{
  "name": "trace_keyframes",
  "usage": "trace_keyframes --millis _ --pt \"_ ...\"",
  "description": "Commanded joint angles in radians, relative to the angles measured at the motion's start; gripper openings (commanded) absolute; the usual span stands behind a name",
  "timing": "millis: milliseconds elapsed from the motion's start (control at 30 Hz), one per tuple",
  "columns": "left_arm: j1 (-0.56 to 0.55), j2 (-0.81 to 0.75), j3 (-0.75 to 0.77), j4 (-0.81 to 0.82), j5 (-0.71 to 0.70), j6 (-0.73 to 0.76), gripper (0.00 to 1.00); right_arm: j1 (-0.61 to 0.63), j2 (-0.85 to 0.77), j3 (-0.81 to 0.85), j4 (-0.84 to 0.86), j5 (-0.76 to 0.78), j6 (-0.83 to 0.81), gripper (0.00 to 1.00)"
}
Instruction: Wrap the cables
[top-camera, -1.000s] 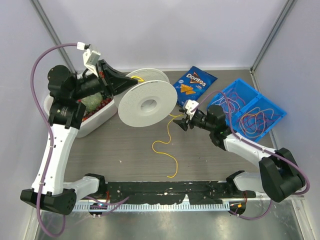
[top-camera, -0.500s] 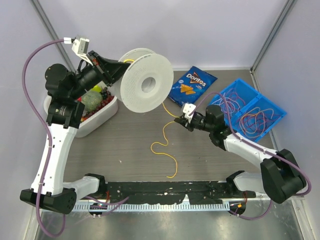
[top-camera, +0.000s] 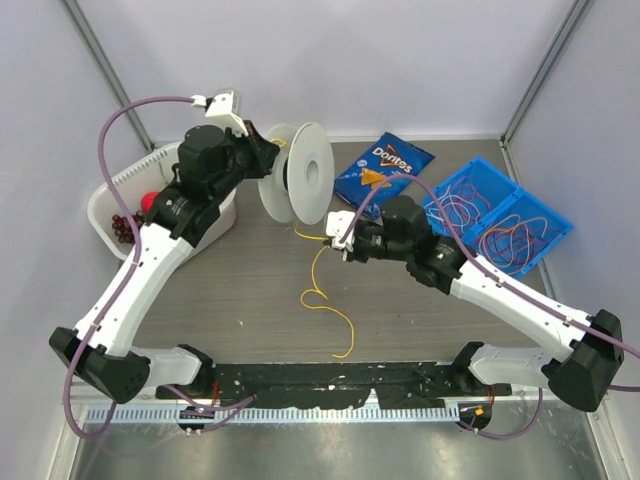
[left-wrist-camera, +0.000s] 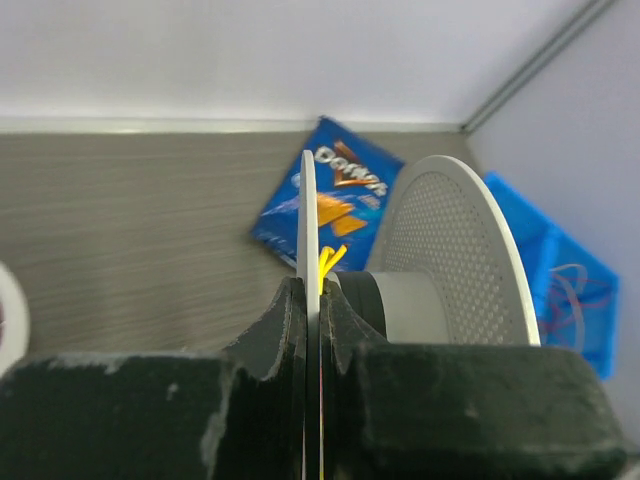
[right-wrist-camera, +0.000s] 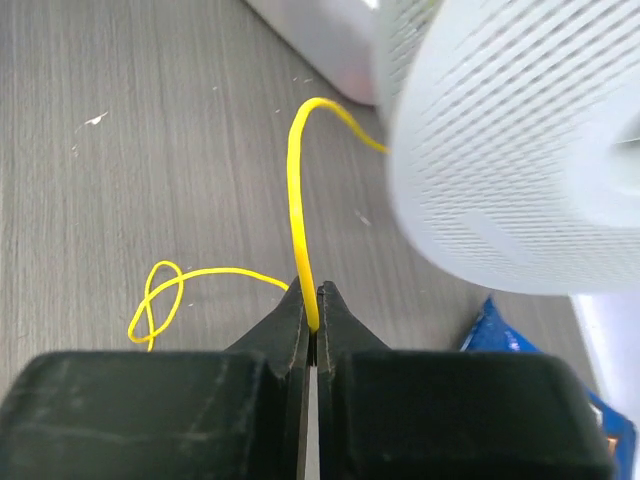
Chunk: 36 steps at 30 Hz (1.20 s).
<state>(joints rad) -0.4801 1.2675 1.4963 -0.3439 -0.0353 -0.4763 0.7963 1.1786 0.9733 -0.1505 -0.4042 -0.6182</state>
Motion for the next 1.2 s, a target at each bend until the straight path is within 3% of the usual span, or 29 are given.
trace_keyframes --millis 0,300,500,700,900,1033,1167 --pt "-0.008 0.009 -0.013 0.019 -0.19 0.067 0.0 0.014 -0.03 0.142 -0.153 0.05 -0.043 0.01" --pt "-0.075 0.029 -0.126 0.013 -0.167 0.177 0.0 0.034 -0.051 0.248 -0.212 0.042 -0.046 0.01" --pt "-0.137 -0.006 -0.2 -0.001 -0.105 0.318 0.0 0.032 -0.013 0.317 -0.184 0.133 -0.071 0.01" --pt "-0.138 -0.104 -0.312 0.003 0.147 0.439 0.0 -0.037 0.045 0.392 -0.17 0.208 -0.075 0.01" --pt "-0.134 -0.204 -0.367 -0.038 0.411 0.588 0.0 -0.218 0.107 0.443 -0.176 0.124 -0.045 0.01" --pt "-0.109 -0.252 -0.363 -0.028 0.563 0.562 0.0 -0.327 0.138 0.452 -0.207 0.019 -0.023 0.01" --pt "-0.062 -0.269 -0.294 0.031 0.666 0.42 0.0 -0.429 0.15 0.395 -0.202 -0.086 0.024 0.03"
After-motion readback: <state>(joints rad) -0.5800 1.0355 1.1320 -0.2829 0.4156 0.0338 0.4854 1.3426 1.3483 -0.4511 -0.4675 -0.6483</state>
